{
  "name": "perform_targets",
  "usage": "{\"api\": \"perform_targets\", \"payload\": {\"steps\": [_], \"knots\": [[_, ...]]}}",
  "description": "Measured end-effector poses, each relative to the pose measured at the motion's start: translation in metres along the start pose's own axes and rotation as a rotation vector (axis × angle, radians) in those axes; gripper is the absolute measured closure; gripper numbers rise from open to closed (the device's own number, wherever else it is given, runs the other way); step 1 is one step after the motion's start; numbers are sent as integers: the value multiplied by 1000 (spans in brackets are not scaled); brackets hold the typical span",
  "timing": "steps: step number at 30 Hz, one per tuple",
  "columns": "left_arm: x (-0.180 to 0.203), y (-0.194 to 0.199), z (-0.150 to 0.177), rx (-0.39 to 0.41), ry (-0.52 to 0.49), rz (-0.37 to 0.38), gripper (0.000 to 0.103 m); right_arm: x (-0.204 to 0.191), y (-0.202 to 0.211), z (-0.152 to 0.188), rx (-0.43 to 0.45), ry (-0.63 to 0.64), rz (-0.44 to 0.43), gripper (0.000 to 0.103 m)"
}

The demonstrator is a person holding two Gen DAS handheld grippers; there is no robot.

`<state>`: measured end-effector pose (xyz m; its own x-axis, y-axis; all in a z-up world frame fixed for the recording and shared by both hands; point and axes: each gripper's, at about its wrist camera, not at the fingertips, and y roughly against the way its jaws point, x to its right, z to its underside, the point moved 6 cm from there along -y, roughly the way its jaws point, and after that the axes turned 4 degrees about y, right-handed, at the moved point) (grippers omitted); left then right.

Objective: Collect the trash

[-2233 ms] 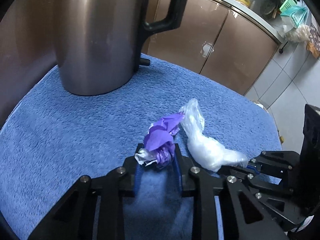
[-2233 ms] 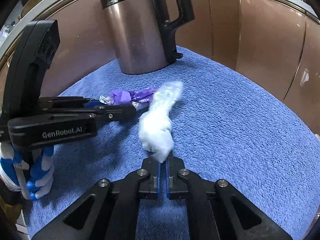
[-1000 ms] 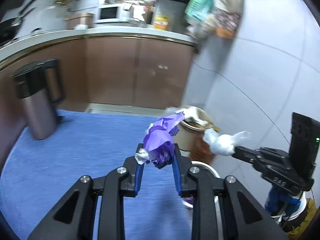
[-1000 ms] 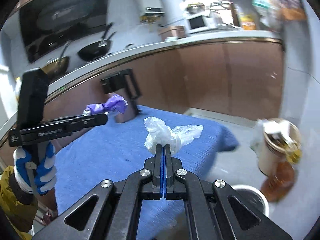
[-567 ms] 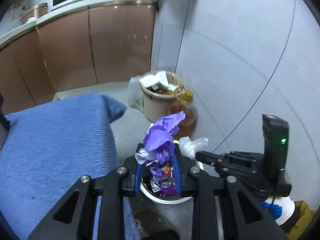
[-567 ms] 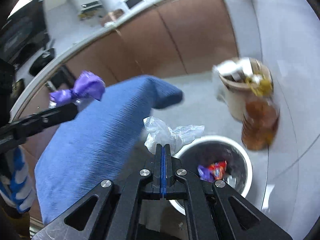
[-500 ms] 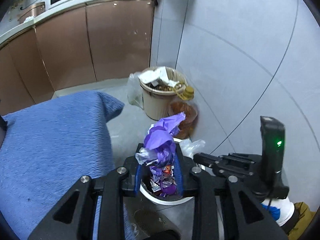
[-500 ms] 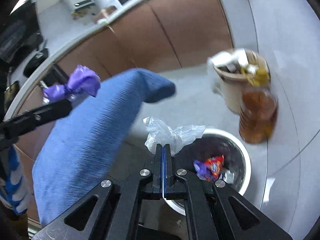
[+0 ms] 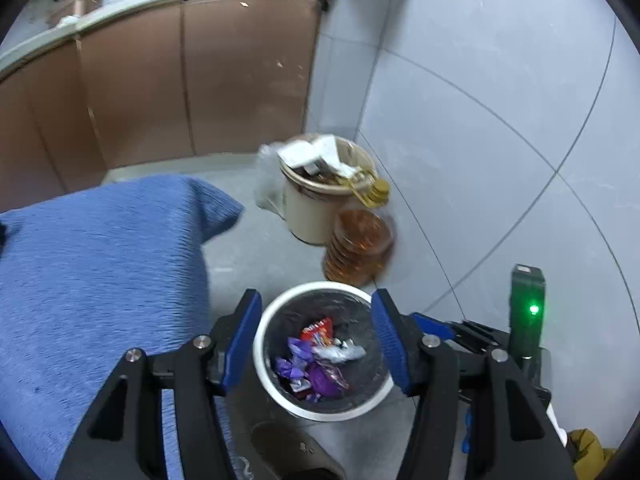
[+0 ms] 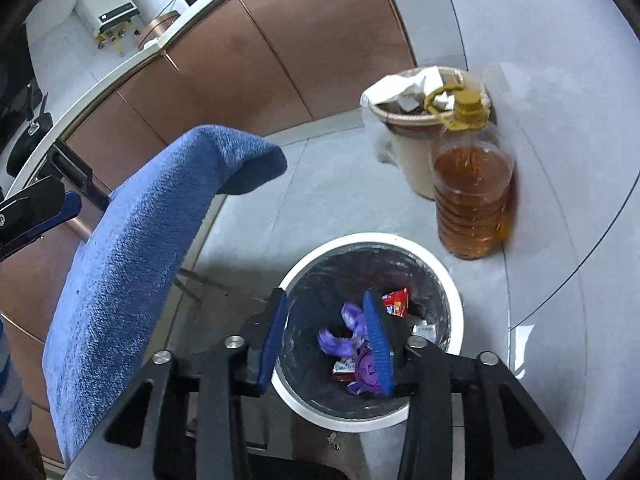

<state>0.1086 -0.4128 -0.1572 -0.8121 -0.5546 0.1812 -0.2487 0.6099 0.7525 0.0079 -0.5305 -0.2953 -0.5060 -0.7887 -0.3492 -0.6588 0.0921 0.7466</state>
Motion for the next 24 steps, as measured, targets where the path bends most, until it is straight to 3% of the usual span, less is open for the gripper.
{"api": "perform_targets", "payload": {"steps": [5,10,12,18,24], "knots": [[-18,44,-1,117,18,-108,42,-21,27,-11,58,41,18,44],[-49,98,11,218,55,-233,39,-65,60,-20,126,100,-3,38],[-64,123,19,259,76,-291,36,-91,71,-22,147,148,-17,28],[-118,194,48,345,149,-502,31,-180,106,-29,225,309,-75,18],[-166,258,79,427,247,-646,30,-261,137,-31,301,435,-126,10]]}}
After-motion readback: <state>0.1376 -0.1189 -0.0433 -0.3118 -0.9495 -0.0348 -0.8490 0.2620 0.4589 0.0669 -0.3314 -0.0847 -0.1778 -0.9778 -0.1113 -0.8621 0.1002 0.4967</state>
